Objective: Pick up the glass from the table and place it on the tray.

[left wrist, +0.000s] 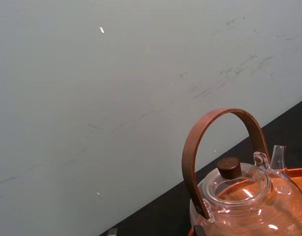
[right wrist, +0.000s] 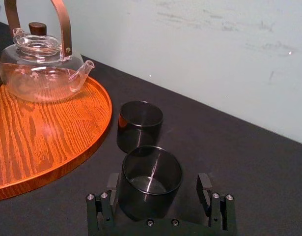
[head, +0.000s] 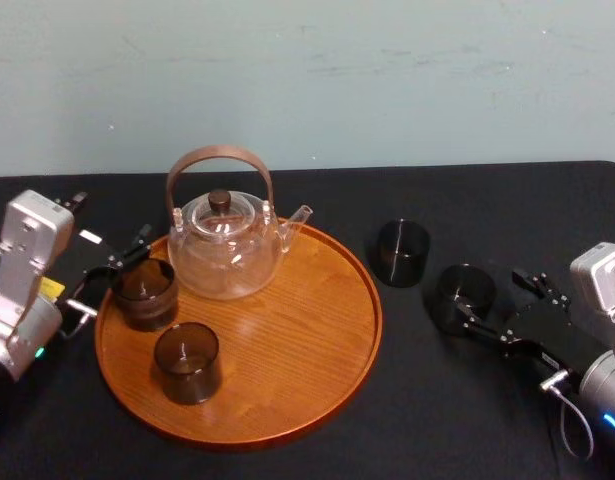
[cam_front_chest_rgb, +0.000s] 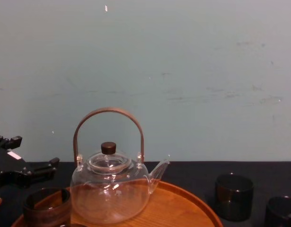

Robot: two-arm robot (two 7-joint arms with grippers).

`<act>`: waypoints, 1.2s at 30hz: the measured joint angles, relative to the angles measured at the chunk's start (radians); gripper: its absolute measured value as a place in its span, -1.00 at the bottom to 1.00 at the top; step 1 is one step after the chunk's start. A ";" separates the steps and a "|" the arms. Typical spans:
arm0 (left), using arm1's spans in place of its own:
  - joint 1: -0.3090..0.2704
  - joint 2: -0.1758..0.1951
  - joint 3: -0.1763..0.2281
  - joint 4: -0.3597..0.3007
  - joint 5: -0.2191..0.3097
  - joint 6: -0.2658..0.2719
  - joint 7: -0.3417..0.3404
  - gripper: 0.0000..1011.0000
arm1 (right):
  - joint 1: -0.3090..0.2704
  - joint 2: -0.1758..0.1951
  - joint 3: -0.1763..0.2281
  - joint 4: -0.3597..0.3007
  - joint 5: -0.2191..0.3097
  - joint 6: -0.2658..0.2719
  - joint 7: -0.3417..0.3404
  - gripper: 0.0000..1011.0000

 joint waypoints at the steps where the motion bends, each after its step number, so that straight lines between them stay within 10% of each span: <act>1: 0.000 0.000 0.000 0.000 0.000 0.000 0.000 0.98 | 0.002 -0.002 0.002 0.003 0.005 0.004 0.007 0.98; 36: 0.000 0.000 0.000 0.000 0.000 0.000 0.000 0.98 | 0.095 -0.095 0.032 0.140 0.000 0.069 0.167 0.98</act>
